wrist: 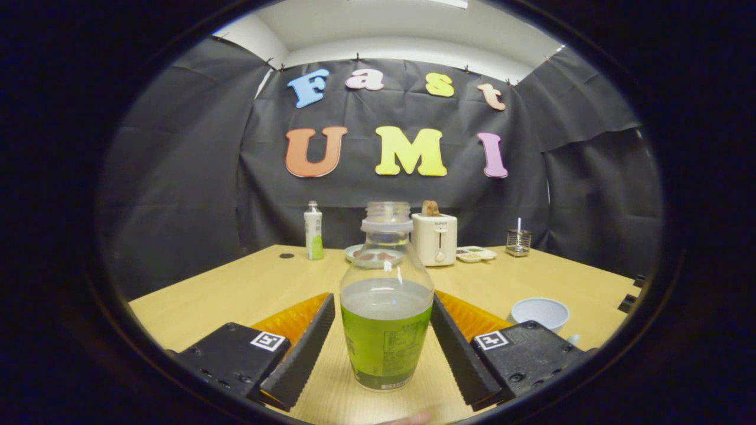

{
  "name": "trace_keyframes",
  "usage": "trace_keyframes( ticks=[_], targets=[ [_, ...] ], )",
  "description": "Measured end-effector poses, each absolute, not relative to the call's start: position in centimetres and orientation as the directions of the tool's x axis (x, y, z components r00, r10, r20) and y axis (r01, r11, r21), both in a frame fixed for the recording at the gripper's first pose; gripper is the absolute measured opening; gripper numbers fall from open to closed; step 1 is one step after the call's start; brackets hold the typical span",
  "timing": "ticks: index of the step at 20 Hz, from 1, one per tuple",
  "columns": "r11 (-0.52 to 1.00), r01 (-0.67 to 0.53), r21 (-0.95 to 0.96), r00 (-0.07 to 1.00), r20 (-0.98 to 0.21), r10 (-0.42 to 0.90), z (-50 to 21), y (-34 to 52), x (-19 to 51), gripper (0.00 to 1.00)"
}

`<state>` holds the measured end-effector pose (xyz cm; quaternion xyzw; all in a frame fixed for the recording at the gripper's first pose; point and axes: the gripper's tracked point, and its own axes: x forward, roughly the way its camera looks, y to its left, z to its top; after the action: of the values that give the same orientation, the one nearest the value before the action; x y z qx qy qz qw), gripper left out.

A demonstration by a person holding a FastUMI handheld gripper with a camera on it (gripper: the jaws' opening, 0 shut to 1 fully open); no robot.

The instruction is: Take the bottle from table, then pour the juice into the cup, finally place the bottle on the coaster

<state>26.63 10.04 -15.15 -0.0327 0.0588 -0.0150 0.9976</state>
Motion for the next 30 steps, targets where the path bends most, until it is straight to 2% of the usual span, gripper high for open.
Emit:
trace_keyframes(
  ticks=[4,19,30],
  targets=[
    [0.994,0.034,-0.104,0.992,-0.114,-0.046,-14.2,10.5,26.5,0.81],
    [0.975,-0.038,0.221,0.999,-0.015,0.042,-4.3,10.3,22.5,0.8],
    [0.793,-0.147,0.592,0.986,0.019,0.168,-2.6,8.3,22.1,0.8]
  ],
)
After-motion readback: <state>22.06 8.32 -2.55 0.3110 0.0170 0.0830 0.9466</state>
